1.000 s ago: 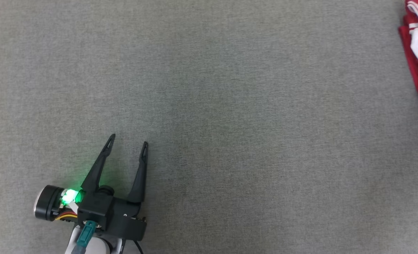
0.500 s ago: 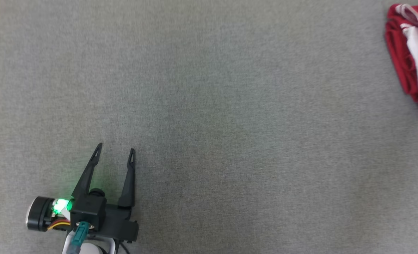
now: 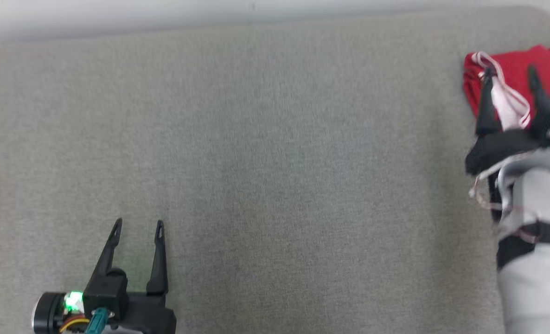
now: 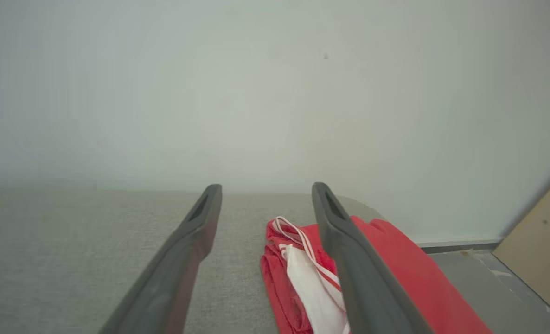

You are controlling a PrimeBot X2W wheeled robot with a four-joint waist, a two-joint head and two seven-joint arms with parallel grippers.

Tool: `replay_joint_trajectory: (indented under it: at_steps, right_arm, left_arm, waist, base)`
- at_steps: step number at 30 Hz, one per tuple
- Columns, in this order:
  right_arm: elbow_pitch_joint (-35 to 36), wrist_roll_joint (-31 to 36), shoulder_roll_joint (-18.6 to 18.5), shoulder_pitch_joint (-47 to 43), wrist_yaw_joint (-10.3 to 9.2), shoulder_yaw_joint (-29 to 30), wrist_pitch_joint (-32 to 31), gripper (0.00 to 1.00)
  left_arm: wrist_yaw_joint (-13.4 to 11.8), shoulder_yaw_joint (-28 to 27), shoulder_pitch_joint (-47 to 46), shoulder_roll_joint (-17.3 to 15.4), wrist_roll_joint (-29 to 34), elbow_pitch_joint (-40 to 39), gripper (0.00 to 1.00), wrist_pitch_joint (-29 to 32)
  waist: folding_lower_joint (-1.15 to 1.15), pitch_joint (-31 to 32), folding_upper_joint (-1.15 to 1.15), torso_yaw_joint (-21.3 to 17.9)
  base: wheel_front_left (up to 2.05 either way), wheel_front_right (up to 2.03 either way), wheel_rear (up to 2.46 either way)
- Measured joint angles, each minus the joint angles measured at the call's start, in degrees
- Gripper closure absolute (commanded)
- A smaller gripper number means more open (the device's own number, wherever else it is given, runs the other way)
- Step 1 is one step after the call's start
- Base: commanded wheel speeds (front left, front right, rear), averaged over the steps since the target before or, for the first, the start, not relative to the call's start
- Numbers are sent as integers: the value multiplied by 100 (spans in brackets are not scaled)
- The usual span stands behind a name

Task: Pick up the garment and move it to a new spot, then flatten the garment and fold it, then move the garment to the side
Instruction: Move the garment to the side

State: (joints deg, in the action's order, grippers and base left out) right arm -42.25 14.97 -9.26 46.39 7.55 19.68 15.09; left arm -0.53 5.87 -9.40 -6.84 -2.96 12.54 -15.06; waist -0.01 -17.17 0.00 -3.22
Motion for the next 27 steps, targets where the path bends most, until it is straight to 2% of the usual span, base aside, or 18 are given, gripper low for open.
replay_joint_trajectory:
  at_steps: [5, 12, 17, 27]
  right_arm:
    - [645, -697, 208, -1076, 0, -617, 3, 0]
    - [989, -1346, 392, -2154, 0, -1348, 3, 0]
    - [1134, -1526, 489, -2671, 1, -1725, 4, 0]
    - [1357, -1800, 620, -3313, 0, -2057, 3, 0]
  left_arm:
    - [3, -103, 223, 81, -16, 98, 0, 0]
    - [47, -272, 483, 144, -24, 237, 0, 0]
    - [54, -352, 604, 198, -30, 313, 0, 0]
    - [96, -480, 850, 286, -23, 382, 0, 0]
  waist:
    - [-1, 375, -1, 23]
    - [-1, 851, -1, 93]
    - [-1, 1148, -1, 150]
    - [0, 1565, -1, 221]
  base:
    - [0, 0, 0]
    - [0, 0, 0]
    - [0, 0, 0]
    - [0, 0, 0]
